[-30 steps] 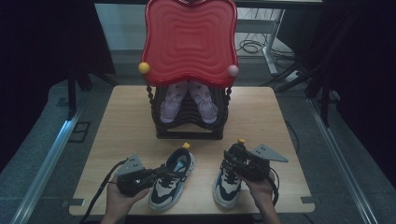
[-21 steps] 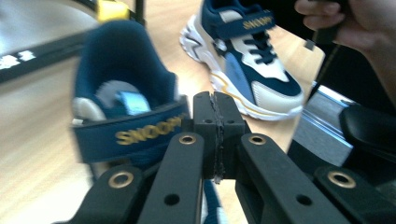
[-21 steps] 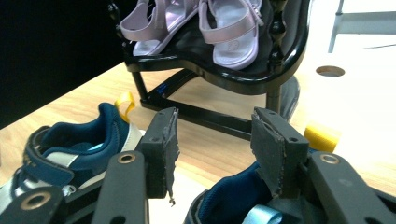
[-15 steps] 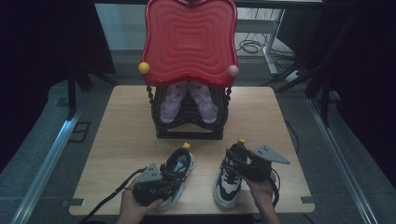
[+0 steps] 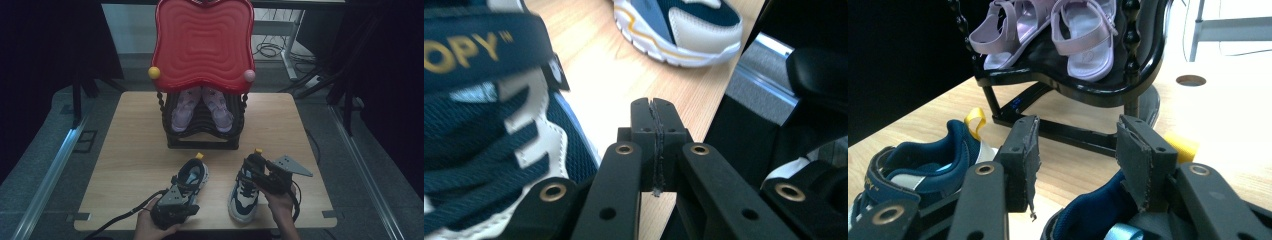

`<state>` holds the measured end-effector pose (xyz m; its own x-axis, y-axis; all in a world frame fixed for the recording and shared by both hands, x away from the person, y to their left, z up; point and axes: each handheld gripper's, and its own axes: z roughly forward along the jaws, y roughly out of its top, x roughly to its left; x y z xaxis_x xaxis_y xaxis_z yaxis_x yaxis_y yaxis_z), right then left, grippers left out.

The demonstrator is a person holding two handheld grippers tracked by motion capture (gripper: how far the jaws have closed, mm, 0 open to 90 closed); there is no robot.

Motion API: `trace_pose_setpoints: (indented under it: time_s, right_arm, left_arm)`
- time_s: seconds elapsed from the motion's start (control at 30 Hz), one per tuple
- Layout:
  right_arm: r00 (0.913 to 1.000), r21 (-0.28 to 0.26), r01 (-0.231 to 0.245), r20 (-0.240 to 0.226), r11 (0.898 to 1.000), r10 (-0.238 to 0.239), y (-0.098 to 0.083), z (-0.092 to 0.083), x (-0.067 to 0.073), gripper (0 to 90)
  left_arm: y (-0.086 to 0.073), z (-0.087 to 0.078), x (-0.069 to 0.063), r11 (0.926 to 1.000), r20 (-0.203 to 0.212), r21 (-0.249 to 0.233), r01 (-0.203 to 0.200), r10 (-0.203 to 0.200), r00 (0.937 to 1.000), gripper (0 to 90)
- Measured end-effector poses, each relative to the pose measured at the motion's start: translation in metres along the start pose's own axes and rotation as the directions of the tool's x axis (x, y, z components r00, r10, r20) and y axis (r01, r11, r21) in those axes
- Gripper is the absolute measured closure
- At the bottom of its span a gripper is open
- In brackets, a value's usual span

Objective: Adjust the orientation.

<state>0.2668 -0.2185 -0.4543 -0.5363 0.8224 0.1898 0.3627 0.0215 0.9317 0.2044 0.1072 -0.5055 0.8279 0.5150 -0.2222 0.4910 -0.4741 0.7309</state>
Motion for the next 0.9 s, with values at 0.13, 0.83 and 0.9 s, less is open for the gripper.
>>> trace_pose_setpoints:
  time_s: [0.13, 0.83, 0.9]
  right_arm:
    - [1.0, 0.005, 0.0, -0.006, 1.0, 0.0, -0.001, 0.001, 0.001, 51.9]
    - [0.9988, -0.025, -0.036, 0.031, 0.999, 0.037, -0.001, -0.003, -0.003, 51.0]
    - [0.9988, -0.024, -0.037, 0.03, 0.999, 0.038, -0.001, -0.003, -0.004, 51.0]
  left_arm:
    - [-0.003, 0.002, 0.0, 0.9998, -0.004, 0.016, 0.009, -0.009, 1.0, 88.8]
    - [-0.008, -0.008, 0.018, 0.9958, -0.014, 0.089, 0.024, -0.023, 0.9996, 88.7]
    - [-0.008, -0.009, 0.019, 0.9955, -0.013, 0.092, 0.025, -0.024, 0.9996, 89.1]
